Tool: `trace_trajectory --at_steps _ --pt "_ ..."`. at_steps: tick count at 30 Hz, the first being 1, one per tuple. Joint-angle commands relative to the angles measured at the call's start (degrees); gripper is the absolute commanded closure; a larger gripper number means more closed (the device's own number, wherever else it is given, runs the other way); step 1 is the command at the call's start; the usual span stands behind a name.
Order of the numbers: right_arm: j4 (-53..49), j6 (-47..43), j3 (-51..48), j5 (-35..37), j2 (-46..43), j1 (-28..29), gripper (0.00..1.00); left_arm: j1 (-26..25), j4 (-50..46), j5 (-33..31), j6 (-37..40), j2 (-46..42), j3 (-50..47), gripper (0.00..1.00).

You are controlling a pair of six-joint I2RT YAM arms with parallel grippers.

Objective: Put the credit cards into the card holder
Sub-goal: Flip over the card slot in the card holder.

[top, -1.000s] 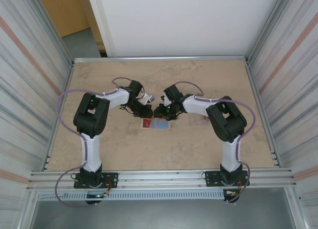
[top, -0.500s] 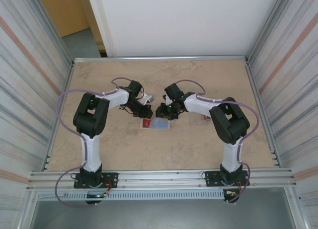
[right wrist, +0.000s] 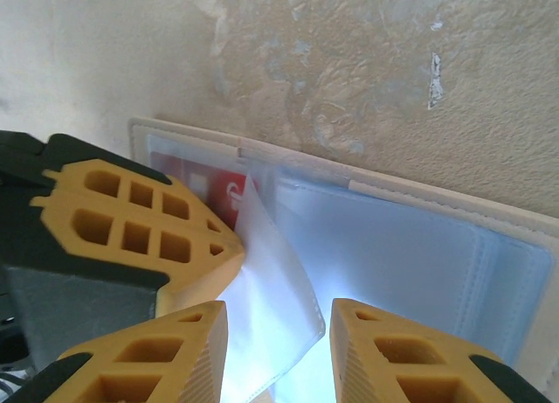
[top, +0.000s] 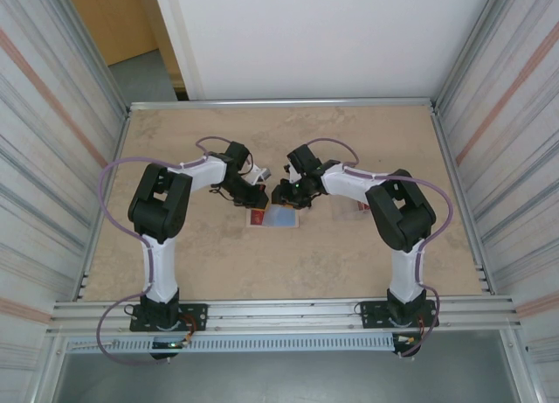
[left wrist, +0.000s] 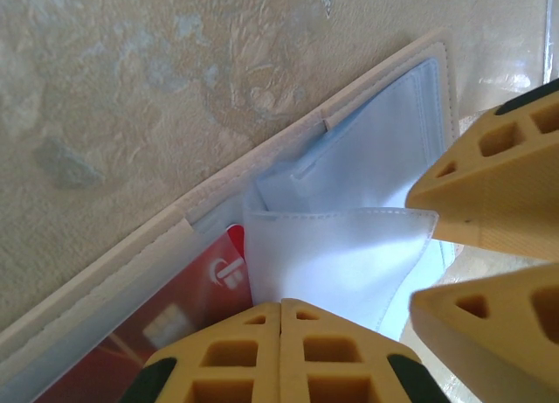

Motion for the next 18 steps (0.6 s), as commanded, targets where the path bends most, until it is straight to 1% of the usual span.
trace_trajectory --at_steps 1,8,13,14,15,18 --pt "-0.4 -0.6 1.9 -0.7 1.2 0.4 0.65 0.5 -1.5 -1.1 0.0 -2.2 -1.0 1.0" --pt "-0.3 -0.6 3.0 -1.9 1.7 1.4 0.65 0.8 -2.0 -0.4 -0.4 -3.2 -0.6 1.0" --pt "-0.1 -0.7 3.5 -2.5 1.9 1.6 0.65 1.6 -2.9 0.5 -0.8 -6.4 0.2 1.0" --pt "-0.1 -0.7 3.7 -2.6 2.1 1.7 0.65 1.7 -2.9 0.7 -0.9 -7.0 0.2 0.99" --pt "-0.1 -0.7 3.7 -2.6 2.2 1.8 0.65 2.0 -3.0 0.8 -1.1 -7.6 0.2 0.95" --pt "-0.1 -0.7 4.0 -2.6 2.1 1.7 0.65 3.0 -3.1 1.4 -1.6 -9.3 0.1 0.91"
